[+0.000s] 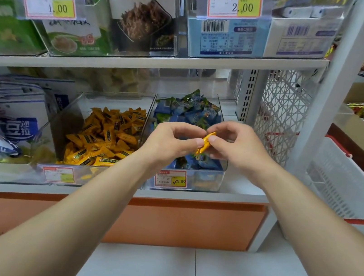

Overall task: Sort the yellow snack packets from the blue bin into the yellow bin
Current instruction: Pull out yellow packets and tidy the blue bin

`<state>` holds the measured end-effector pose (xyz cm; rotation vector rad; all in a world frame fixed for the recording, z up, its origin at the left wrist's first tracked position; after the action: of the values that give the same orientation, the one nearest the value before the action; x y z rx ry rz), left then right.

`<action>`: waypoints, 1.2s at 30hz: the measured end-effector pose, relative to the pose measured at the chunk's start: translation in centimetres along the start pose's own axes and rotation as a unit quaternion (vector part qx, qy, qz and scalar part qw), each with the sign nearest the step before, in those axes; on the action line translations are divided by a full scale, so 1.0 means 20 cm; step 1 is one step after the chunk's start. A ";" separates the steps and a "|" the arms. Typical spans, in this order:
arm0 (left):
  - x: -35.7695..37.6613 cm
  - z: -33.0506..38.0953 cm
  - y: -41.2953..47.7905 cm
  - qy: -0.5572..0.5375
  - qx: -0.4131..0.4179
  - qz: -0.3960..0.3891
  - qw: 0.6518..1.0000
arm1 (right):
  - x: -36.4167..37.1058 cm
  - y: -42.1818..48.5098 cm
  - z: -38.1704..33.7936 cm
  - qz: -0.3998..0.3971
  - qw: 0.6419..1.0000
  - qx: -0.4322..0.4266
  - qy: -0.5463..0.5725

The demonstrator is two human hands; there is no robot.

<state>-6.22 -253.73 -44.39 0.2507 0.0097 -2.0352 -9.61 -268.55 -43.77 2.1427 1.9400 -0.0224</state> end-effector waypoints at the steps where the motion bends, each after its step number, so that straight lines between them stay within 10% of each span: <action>1: 0.02 -0.01 0.01 -0.006 0.003 -0.002 1.000 | -0.03 0.00 0.01 -0.001 1.000 0.000 -0.009; 4: 0.05 0.00 0.05 0.187 0.072 0.013 0.980 | -0.16 0.01 0.01 0.043 0.992 -0.021 -0.115; 8: 0.22 -0.06 0.11 0.512 0.125 -0.074 0.847 | -0.23 -0.01 0.00 0.074 0.968 -0.064 -0.230; 20: -0.01 0.03 0.17 0.694 0.125 0.046 0.707 | -0.19 0.01 0.12 0.067 0.953 -0.025 -0.295; 26: 0.23 -0.01 0.11 0.452 0.111 -0.070 0.882 | -0.17 0.01 0.17 0.052 0.945 -0.004 -0.323; 36: 0.28 -0.23 0.05 0.634 0.089 -0.203 0.741 | -0.17 0.00 0.17 0.033 0.950 0.000 -0.311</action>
<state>-7.09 -258.60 -49.92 1.8462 0.7767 -1.8676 -9.45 -272.57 -46.51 1.8820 1.4919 -0.6059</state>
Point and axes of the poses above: each hand's wrist, its own y-axis towards the middle knuckle, its own x-axis out of the palm, z = x × y, the point moved 9 cm from there along y, towards the middle knuckle, and after that the axes turned 2 degrees about y, right-handed, at the moved point
